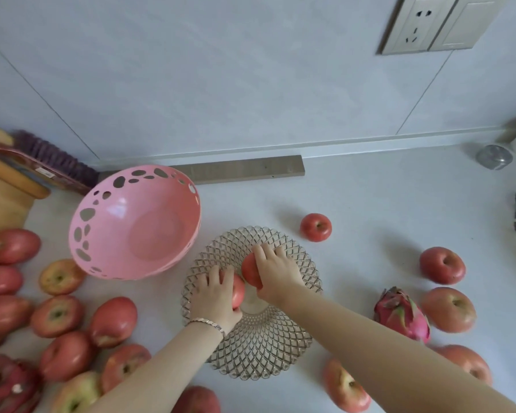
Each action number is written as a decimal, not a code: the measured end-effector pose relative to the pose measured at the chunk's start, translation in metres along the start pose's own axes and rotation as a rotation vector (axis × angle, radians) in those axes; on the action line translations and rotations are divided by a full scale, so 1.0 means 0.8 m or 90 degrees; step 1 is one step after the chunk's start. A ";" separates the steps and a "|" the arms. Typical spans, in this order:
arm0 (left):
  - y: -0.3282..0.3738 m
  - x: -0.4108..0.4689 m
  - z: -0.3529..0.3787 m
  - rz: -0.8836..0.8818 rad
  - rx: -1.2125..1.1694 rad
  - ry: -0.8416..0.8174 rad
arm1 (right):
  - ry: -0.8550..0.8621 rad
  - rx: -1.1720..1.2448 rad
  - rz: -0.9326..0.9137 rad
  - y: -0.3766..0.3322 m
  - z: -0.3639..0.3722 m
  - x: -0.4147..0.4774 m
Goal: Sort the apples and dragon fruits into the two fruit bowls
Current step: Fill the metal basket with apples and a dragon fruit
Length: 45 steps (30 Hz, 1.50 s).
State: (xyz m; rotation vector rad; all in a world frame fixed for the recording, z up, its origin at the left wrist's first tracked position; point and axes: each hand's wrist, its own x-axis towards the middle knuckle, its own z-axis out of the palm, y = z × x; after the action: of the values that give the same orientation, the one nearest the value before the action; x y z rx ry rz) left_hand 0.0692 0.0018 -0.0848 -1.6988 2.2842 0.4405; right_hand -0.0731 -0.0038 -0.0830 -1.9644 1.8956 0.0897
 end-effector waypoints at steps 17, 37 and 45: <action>0.038 0.033 -0.010 0.116 -0.064 0.038 | -0.016 0.128 0.184 0.133 -0.044 0.031; 0.025 0.035 -0.029 0.306 -0.025 -0.150 | 0.118 0.334 0.103 0.077 -0.018 -0.100; 0.017 0.025 -0.028 0.298 0.110 -0.110 | 0.083 0.346 0.151 0.057 -0.015 -0.110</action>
State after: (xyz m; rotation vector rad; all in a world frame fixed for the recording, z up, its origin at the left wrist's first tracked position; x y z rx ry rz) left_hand 0.0499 -0.0209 -0.0707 -0.9980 2.4952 0.4421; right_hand -0.1267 0.0757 -0.0549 -1.4088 1.9635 -0.4495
